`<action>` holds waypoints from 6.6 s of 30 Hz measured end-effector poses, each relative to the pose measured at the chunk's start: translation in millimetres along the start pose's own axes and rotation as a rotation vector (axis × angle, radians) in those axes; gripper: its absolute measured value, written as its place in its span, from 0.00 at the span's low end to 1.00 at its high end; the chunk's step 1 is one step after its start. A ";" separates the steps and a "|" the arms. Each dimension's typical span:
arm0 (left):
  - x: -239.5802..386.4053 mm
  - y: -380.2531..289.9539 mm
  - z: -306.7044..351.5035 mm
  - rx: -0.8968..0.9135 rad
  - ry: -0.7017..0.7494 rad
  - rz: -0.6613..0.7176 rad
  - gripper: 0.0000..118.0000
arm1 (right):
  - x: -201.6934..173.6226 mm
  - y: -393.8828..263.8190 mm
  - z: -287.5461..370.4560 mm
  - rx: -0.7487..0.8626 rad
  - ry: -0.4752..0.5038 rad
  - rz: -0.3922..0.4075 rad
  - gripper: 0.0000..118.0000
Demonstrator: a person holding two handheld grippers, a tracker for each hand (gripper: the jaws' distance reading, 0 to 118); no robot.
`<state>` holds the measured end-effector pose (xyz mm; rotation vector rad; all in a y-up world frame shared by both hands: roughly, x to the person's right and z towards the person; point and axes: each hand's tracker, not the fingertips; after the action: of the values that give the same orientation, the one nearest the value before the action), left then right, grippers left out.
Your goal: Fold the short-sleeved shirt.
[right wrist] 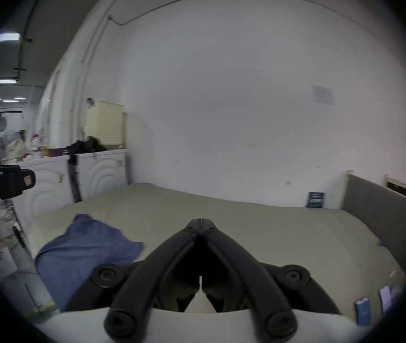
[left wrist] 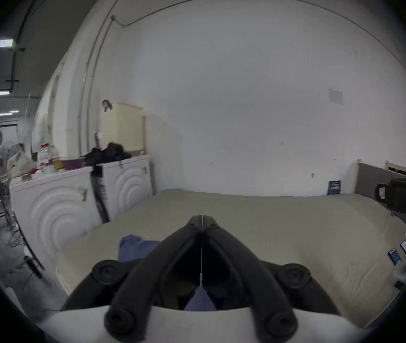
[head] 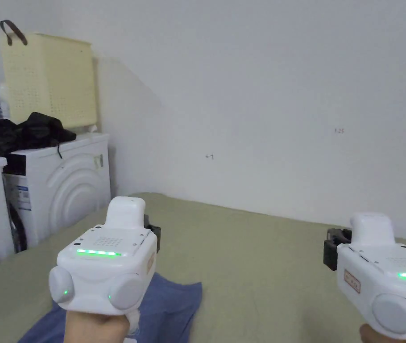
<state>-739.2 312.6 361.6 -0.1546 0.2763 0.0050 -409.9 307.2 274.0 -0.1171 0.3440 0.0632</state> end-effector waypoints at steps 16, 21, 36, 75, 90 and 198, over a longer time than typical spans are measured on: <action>-77.6 -51.5 -68.0 -0.305 0.035 -0.046 0.05 | -49.4 -35.0 -70.4 -0.071 0.155 0.010 0.00; -58.9 -58.4 -169.9 -0.663 -0.016 -0.217 0.00 | -26.8 -51.0 -90.2 -0.085 0.108 0.038 0.00; -30.4 -149.5 -319.0 -1.228 -0.166 -0.026 0.95 | 46.5 -108.4 -107.3 -0.265 0.015 -0.023 0.00; 410.7 -35.8 -173.9 -0.761 -1.007 -0.445 0.04 | 239.1 -107.8 88.4 -0.299 -0.394 -0.074 0.00; 523.1 -142.1 -98.1 -0.988 -1.227 -0.442 0.87 | 279.5 -132.8 146.2 -0.350 -0.542 -0.166 0.00; 128.9 145.9 -314.9 -0.282 -0.502 0.127 0.02 | 326.4 80.0 -121.4 -0.148 -0.321 -0.275 0.10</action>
<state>-704.5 406.6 5.2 -0.4073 -0.2183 0.2070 -150.1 384.9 41.2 -0.2955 -0.0002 -0.1637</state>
